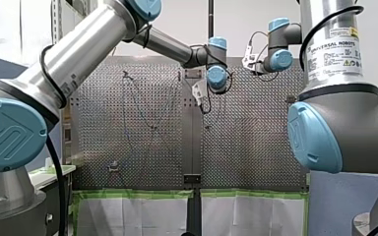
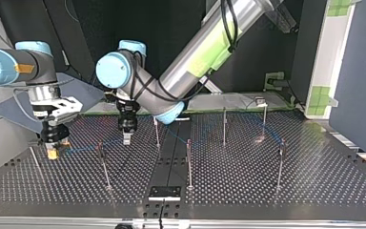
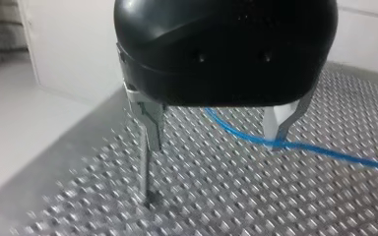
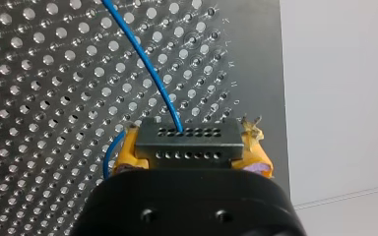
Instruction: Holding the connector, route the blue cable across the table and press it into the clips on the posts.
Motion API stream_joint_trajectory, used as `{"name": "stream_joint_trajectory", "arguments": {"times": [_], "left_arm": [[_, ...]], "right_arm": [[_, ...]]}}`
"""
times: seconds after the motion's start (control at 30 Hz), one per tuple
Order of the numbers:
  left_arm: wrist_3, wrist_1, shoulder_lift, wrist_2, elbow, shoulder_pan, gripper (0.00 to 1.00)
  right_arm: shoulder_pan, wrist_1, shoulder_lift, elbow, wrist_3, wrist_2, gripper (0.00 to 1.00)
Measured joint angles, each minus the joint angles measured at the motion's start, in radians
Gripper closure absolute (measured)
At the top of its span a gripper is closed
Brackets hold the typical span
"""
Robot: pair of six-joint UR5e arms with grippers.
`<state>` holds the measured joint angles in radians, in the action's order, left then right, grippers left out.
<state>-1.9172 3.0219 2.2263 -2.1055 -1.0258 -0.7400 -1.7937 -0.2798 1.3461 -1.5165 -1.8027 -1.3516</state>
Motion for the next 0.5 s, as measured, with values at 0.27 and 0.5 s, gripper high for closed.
{"name": "stream_joint_trajectory", "arguments": {"times": [0.27, 0.5], "left_arm": [[-0.002, -0.082, -0.084, 0.007, -0.084, 0.003, 0.0], [0.003, -0.154, -0.157, -0.046, -0.157, 0.01, 0.0]], "right_arm": [[-0.001, 0.001, -0.001, 0.0, 0.0, 0.0, 1.0], [-0.005, 0.002, -0.001, 0.0, 0.001, 0.0, 1.0]]}}
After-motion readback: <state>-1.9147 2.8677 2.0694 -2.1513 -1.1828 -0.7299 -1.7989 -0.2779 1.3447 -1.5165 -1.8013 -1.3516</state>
